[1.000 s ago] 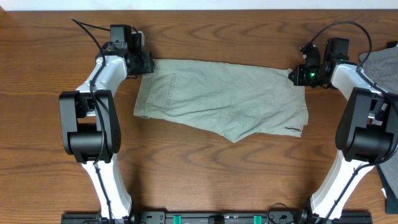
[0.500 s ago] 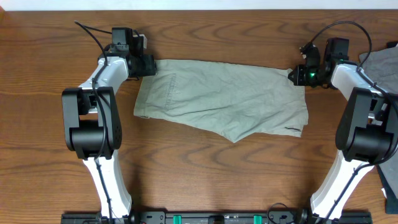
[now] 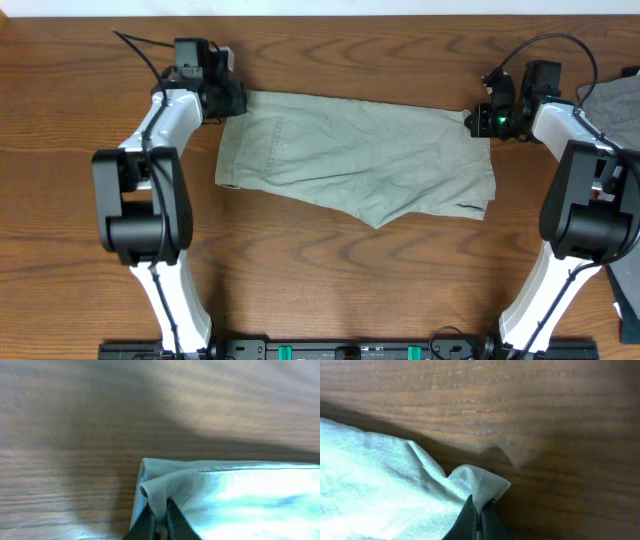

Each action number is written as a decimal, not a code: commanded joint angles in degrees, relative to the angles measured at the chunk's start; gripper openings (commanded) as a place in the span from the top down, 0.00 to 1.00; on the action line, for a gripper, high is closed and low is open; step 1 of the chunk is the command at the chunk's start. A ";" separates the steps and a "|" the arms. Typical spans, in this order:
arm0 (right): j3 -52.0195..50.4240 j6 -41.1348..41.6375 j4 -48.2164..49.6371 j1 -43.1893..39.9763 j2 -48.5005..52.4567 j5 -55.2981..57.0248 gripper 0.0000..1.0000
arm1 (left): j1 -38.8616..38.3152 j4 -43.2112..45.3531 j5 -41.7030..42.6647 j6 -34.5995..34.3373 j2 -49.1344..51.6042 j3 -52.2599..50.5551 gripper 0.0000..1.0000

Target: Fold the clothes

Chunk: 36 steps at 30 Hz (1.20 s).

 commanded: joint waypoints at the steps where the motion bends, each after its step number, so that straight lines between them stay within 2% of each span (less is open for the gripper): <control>1: 0.37 1.16 0.20 -0.66 0.55 1.68 0.99 | 0.31 -0.39 0.50 0.59 -5.66 0.02 0.94; 25: 1.73 1.88 -20.96 -0.66 -14.62 -0.79 0.99 | 0.35 -15.19 0.52 0.57 -13.79 0.02 0.94; 30: 1.73 1.88 -29.97 -0.63 -16.24 -6.29 0.99 | 0.35 -22.16 0.48 0.57 -18.58 0.02 0.94; 36: 1.64 1.90 -41.46 -0.26 -16.44 -6.86 0.99 | 0.35 -31.52 0.15 -0.22 -21.27 0.00 0.94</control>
